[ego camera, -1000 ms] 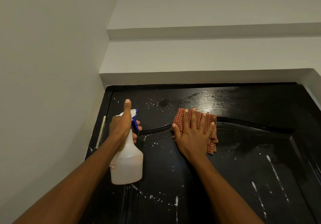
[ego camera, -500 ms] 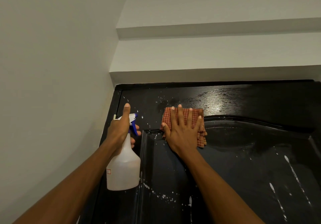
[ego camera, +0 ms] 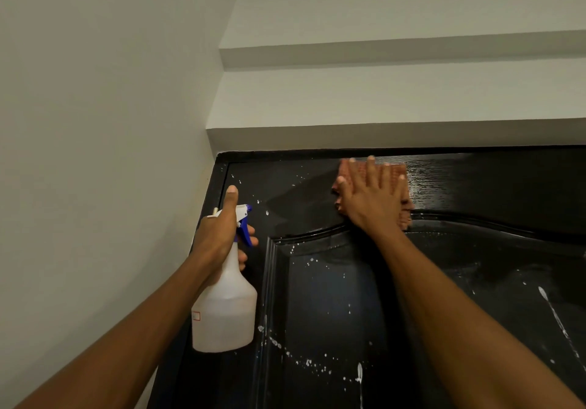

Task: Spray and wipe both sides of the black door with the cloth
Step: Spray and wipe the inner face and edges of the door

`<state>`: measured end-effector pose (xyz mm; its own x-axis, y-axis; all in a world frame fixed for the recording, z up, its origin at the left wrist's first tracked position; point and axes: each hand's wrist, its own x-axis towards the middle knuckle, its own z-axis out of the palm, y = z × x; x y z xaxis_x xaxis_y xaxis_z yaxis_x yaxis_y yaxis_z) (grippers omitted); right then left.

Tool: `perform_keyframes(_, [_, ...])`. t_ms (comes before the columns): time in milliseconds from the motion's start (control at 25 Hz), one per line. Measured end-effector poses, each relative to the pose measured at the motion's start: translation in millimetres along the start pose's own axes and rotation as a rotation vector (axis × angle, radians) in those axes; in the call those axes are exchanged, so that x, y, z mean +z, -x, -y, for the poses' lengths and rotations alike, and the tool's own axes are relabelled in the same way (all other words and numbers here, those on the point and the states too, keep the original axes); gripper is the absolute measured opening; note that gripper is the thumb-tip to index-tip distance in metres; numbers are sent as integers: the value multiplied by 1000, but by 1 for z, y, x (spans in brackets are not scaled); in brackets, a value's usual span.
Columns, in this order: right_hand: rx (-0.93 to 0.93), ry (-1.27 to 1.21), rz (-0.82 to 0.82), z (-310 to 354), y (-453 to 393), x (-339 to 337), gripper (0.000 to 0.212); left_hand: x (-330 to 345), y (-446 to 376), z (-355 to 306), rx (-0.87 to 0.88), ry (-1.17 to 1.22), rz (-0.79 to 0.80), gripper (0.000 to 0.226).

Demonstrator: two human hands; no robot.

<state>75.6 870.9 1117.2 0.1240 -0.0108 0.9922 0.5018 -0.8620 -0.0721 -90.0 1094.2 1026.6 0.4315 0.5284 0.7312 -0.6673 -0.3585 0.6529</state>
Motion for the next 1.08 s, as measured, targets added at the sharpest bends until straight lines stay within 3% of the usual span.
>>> perform_keyframes(120, [249, -75, -37, -3, -21, -7, 67, -2, -1, -5, 15, -39, 5, 82])
perform_keyframes(200, [222, -84, -36, 26, -34, 0, 67, -2, -1, -9, 29, -33, 2, 82])
perform_keyframes(400, [-435, 62, 143, 110, 2, 24, 62, 8, 6, -15, 39, -21, 29, 86])
perform_keyframes(520, [-764, 145, 239, 82, 40, 15, 61, 23, 19, -17, 22, -31, 26, 80])
perform_keyframes(600, [-636, 132, 164, 33, 37, 7, 61, 34, 25, -18, 31, -27, 61, 85])
perform_keyframes(760, [41, 13, 10, -92, -4, -35, 61, 55, 36, -26, 29, -31, 134, 91])
perform_keyframes(880, [376, -81, -23, -126, -22, -53, 65, 66, 42, -39, 46, -22, 153, 89])
perform_keyframes(960, [385, -78, -46, -106, -30, -48, 65, 71, 44, -46, 57, -2, 151, 86])
perform_keyframes(1000, [298, -78, -28, -91, -33, -43, 65, 74, 44, -48, 56, -2, 152, 86])
perform_keyframes(1080, [-63, 1, 53, -57, -34, -30, 62, 82, 44, -49, 52, -13, 152, 85])
